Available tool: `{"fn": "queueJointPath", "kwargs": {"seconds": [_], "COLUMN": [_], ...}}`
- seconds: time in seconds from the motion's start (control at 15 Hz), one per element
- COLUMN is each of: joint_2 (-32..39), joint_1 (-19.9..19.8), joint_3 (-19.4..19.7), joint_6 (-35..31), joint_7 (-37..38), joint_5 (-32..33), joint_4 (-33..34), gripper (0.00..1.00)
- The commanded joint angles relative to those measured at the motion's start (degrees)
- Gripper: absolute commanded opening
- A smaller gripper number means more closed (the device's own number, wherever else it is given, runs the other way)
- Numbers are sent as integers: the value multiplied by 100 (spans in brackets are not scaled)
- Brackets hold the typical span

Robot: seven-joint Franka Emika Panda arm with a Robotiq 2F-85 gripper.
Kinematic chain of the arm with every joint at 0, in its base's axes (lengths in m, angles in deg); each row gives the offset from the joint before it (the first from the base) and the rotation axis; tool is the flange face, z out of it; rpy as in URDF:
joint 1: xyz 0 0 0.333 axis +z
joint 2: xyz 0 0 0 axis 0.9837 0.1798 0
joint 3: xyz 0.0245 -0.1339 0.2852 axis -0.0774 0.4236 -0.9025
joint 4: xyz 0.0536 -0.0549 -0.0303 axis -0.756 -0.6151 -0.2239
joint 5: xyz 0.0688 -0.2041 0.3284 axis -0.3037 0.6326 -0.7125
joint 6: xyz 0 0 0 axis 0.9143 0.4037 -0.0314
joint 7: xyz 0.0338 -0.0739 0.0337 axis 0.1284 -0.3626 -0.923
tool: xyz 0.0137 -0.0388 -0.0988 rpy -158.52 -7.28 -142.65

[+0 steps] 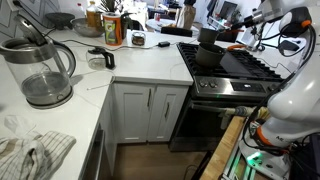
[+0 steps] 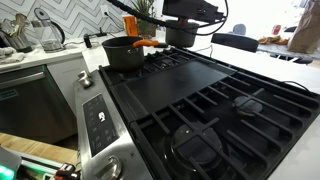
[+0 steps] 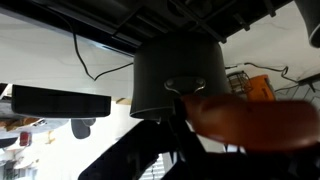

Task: Unstack the pots on the stove

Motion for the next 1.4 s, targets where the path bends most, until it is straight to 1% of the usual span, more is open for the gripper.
{"fn": "queueJointPath", "kwargs": {"seconds": [0.0,0.53,0.8,0.93,1.33], "joint_2": [77,69,40,45,66], "joint_1": [58,40,43,86,109], "joint_3": [-194,-454,-518,-517,-574], "joint_6": [-38,167,271,379,283], "joint_7": [-57,-435,-753,-872,-1008], "joint_5": [432,1077,1181,1393,1820], "joint_4": [183,90,19,-8,-33], "gripper": [8,8,8,8,8]}}
